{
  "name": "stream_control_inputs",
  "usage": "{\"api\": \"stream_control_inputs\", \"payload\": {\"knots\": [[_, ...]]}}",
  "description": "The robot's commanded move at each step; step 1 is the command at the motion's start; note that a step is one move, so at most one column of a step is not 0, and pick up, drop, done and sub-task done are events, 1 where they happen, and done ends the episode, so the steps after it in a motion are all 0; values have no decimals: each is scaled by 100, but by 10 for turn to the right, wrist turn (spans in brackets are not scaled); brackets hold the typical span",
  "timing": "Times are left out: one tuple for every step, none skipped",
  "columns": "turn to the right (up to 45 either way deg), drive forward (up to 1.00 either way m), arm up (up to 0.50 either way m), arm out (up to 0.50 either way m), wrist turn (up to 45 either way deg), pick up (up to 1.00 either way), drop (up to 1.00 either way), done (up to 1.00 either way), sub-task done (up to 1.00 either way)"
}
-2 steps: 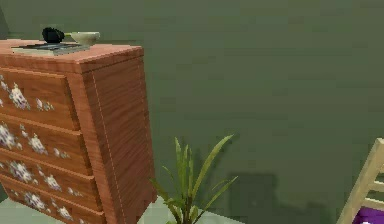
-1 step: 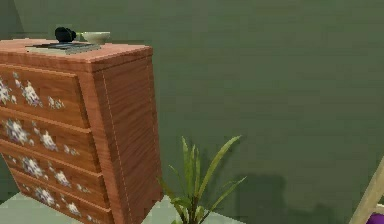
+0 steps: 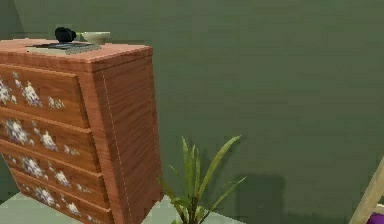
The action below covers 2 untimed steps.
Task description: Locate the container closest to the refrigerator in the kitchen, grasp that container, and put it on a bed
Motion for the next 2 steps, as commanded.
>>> {"api": "stream_control_inputs", "payload": {"knots": [[0, 0, 0, 0, 450, 0, 0, 0, 0], [0, 0, 0, 0, 450, 0, 0, 0, 0]]}}
